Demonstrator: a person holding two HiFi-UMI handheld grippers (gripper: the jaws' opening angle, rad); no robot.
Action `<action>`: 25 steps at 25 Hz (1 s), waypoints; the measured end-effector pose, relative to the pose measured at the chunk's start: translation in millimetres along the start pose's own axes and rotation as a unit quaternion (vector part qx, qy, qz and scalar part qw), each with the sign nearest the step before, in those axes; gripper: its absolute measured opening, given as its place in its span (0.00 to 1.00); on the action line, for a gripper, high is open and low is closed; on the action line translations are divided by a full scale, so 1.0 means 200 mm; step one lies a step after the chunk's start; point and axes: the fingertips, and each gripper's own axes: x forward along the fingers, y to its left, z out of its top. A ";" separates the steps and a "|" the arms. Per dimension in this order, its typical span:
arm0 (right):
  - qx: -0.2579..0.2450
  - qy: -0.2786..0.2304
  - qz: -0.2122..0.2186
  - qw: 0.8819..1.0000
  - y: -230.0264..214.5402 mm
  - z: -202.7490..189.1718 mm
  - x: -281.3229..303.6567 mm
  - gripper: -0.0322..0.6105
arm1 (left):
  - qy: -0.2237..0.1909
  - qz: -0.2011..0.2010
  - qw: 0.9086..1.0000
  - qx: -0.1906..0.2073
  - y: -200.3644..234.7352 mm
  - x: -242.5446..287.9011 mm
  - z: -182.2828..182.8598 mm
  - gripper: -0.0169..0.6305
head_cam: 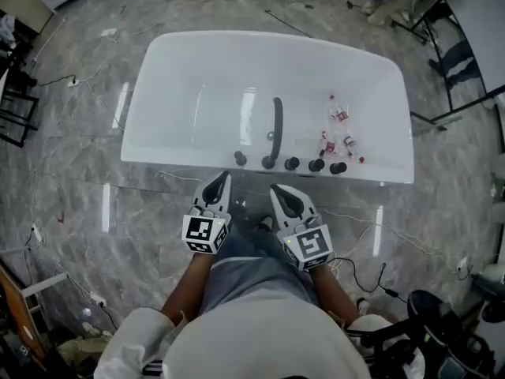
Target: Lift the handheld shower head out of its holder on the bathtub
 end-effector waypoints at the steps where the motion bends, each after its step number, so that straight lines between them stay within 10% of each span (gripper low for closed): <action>1: 0.007 -0.003 -0.007 1.000 -0.04 -0.02 0.11 0.08 | 0.003 0.004 1.000 0.003 0.10 0.09 -0.07 0.05; 17: 0.009 0.023 -0.059 0.998 -0.48 -0.98 1.65 0.08 | 0.137 -0.005 0.991 0.006 1.24 1.53 -1.90 0.32; 25: 0.023 0.038 -0.080 0.996 -0.55 -1.22 1.76 0.08 | 0.188 -0.005 0.982 0.030 1.34 1.71 -2.22 0.26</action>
